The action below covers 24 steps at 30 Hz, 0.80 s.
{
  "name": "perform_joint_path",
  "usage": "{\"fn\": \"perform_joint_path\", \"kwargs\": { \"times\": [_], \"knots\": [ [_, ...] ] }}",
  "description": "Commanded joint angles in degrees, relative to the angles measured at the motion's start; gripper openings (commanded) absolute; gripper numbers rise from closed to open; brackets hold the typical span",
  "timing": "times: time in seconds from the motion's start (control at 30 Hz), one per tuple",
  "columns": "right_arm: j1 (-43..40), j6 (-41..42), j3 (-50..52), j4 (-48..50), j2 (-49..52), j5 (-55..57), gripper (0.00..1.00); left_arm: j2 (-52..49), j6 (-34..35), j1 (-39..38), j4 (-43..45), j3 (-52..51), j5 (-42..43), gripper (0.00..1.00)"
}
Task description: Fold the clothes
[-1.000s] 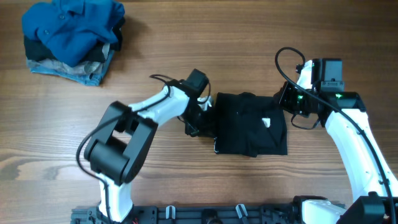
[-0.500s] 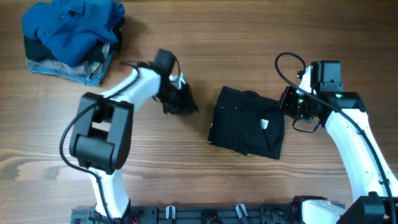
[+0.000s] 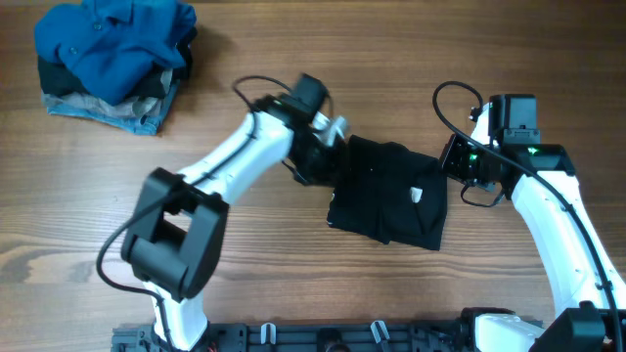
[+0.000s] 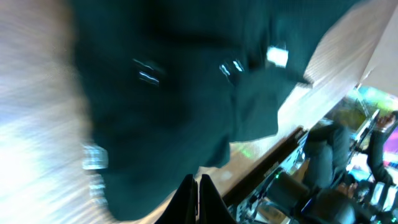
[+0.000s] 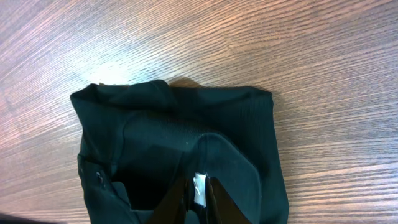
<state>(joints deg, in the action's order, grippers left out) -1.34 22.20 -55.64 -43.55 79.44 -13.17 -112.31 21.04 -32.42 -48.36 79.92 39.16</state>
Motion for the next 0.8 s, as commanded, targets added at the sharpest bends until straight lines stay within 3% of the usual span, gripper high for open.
{"fn": "perform_joint_path", "kwargs": {
  "times": [0.0, 0.17, 0.33, 0.4, 0.57, 0.77],
  "knots": [
    [-0.09, -0.85, -0.24, 0.26, -0.15, 1.22, 0.13, -1.42, 12.15, -3.65, 2.80, -3.74, -2.10, 0.04],
    [-0.09, 1.79, -0.24, 0.22, -0.15, 1.18, 0.13, -1.51, 23.04, -1.88, 7.41, -8.41, -4.44, 0.04],
    [-0.07, -0.72, -0.24, 2.34, -0.15, -0.42, 0.09, -1.51, 23.89, 2.51, 9.42, -10.01, -10.86, 0.04],
    [-0.07, -6.34, -0.22, 5.29, -0.15, -5.22, 0.08, -1.51, 20.55, 4.50, 13.25, -10.01, -16.02, 0.04],
    [0.72, -14.53, -0.13, 13.22, 0.35, -14.27, 0.09, -1.51, 5.53, 8.22, 25.53, -8.79, -16.52, 0.04],
    [1.27, -14.51, -0.13, 15.74, 6.78, -8.76, 0.09, -0.98, -3.30, 9.14, 18.36, -1.36, -14.45, 0.12]
  ]
}}
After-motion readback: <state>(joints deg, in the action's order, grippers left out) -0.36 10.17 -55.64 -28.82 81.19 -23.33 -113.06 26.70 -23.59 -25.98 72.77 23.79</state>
